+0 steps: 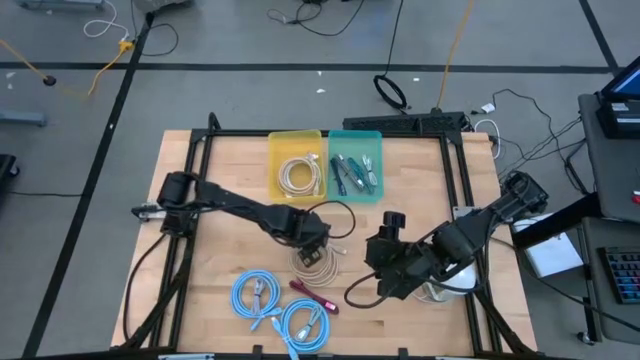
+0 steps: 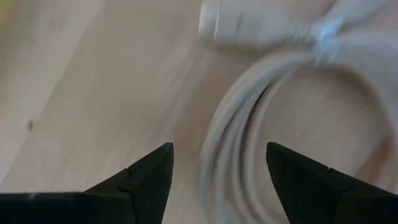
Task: Pick and place USB-C Cables
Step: Put the large light brown charger cable into the yellow bin
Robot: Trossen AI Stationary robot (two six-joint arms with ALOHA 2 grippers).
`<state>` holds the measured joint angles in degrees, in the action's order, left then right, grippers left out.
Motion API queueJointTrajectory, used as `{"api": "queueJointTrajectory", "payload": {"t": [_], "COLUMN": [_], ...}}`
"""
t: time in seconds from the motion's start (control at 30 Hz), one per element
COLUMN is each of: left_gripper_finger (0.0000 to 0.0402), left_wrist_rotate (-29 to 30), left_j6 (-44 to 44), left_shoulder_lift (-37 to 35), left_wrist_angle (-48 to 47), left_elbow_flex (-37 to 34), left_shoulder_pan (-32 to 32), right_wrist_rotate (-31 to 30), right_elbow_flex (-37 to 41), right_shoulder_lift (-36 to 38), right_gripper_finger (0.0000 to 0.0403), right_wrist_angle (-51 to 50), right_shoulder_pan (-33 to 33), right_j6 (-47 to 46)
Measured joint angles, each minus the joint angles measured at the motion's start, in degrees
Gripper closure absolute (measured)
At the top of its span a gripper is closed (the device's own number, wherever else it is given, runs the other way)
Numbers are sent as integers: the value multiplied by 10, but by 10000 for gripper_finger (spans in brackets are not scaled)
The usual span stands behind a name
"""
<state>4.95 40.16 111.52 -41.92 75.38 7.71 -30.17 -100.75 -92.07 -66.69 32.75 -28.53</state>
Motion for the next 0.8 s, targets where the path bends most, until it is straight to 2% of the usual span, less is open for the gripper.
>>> {"api": "queueJointTrajectory", "payload": {"t": [0.13, 0.2, 0.27, 0.37, 0.4, 0.5, 0.6, 0.7, 0.8], "left_gripper_finger": [159, 182, 229, 348, 369, 376, 377, 377, 377], "left_wrist_rotate": [-8, 0, 3, -20, -28, -40, -21, 50, 170], "left_j6": [-13, -11, 0, 5, 10, 32, 58, 105, 166], "left_shoulder_lift": [6, 6, 6, 2, -1, -23, -72, -148, -228], "left_wrist_angle": [-11, -19, -21, -19, -19, -20, -28, -49, -86], "left_elbow_flex": [0, 0, 0, 0, 0, -1, -1, -1, -1], "left_shoulder_pan": [-2, 0, 1, 0, 0, 5, 15, 23, 18], "right_wrist_rotate": [1, -1, -13, -33, -42, -77, -107, -137, -174], "right_elbow_flex": [0, 0, 0, 0, 0, 0, 0, 0, 6], "right_shoulder_lift": [0, 0, 0, 0, 0, 0, 0, 0, 0], "right_gripper_finger": [179, 179, 179, 179, 179, 179, 179, 179, 179], "right_wrist_angle": [0, 1, 4, 10, 13, 27, 39, 49, 77], "right_shoulder_pan": [1, 1, 0, 0, 0, 0, 0, -1, -1], "right_j6": [-8, -9, -19, -42, -52, -82, -107, -136, -161]}}
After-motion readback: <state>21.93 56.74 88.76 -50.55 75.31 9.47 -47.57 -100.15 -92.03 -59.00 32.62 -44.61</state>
